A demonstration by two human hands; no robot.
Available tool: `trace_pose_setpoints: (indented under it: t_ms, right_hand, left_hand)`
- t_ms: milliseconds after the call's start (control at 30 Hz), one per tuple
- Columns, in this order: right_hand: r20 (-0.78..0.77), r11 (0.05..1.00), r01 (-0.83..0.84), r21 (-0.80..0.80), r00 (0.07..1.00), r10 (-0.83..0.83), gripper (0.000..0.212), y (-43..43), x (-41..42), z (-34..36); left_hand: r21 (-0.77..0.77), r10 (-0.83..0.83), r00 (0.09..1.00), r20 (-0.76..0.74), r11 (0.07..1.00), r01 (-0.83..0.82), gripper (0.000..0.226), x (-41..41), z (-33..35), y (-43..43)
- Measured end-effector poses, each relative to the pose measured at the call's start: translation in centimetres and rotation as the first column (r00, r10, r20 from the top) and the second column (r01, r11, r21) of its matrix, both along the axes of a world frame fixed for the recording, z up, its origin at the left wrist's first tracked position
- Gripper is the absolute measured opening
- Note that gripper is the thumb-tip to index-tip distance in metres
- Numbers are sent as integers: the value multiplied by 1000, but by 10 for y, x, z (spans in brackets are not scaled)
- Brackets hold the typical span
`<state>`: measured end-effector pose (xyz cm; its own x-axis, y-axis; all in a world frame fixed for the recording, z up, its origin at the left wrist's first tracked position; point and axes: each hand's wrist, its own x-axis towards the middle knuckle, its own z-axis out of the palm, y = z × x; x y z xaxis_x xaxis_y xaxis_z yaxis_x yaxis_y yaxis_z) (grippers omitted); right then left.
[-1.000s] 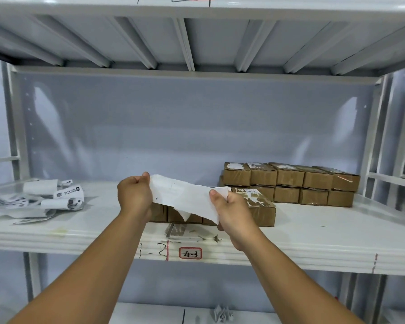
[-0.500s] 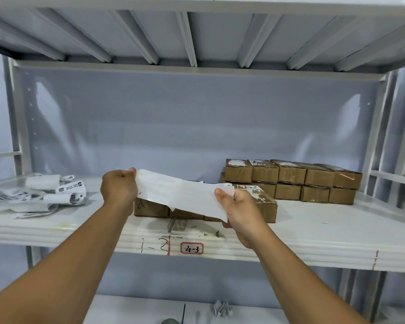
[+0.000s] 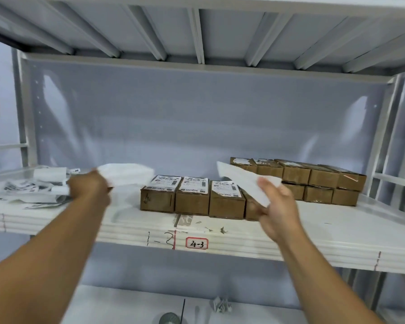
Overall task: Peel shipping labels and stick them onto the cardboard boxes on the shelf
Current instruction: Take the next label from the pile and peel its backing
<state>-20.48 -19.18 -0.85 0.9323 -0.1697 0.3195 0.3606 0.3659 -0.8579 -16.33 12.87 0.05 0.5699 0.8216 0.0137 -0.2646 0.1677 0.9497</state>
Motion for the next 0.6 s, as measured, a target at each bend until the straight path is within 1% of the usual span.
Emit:
trace_pose_setpoints:
  t_ms: [33, 67, 100, 167, 233, 267, 333, 400, 433, 467, 500, 600]
  right_hand:
    - [-12, 999, 40, -26, 999, -41, 9, -11, 1, -1]
    - [-20, 994, 67, -84, 997, -69, 10, -20, 3, -3]
    - [-35, 981, 83, -174, 995, -90, 11, -22, 1, -2]
    - [-26, 943, 56, -329, 997, -69, 12, -10, 4, -2]
    - [5, 900, 8, -436, 1000, -6, 8, 13, 5, 4]
    - [43, 866, 15, -500, 999, 7, 7, 23, 7, 9]
    - [114, 792, 76, -606, 993, -7, 18, 43, 8, 21]
    - [175, 751, 134, -646, 984, -25, 20, 66, 12, 31]
    - [191, 740, 152, -656, 981, -33, 27, 79, 15, 34]
    - [178, 735, 149, -662, 983, -39, 35, 91, 18, 36]
    - [148, 732, 127, -669, 988, -37, 39, 102, 19, 38]
    - [105, 697, 68, -714, 994, 10, 30, 138, 19, 41]
  left_hand:
    - [16, 36, 999, 8, 999, -37, 34, -3, -2, 15]
    - [28, 42, 998, 48, 999, -43, 24, -4, -5, 29]
    - [52, 0, 997, 83, 999, -5, 18, -4, -8, 39]
    - [68, -123, 978, 166, 991, 114, 19, -10, -11, 36]
    - [30, -222, 945, 242, 975, 222, 10, -16, -8, 23]
    - [0, -245, 931, 270, 967, 254, 12, -17, -6, 19]
    - [-51, -289, 904, 316, 946, 320, 9, -19, 0, 16]
    - [-83, -325, 877, 354, 923, 375, 8, -20, 5, 17]
    - [-113, -317, 874, 369, 918, 381, 8, -21, 6, 18]
    - [-153, -305, 872, 383, 910, 386, 8, -23, 8, 20]
    - [-189, -292, 873, 390, 903, 386, 8, -25, 9, 23]
    - [-251, -247, 882, 402, 896, 366, 8, -31, 12, 32]
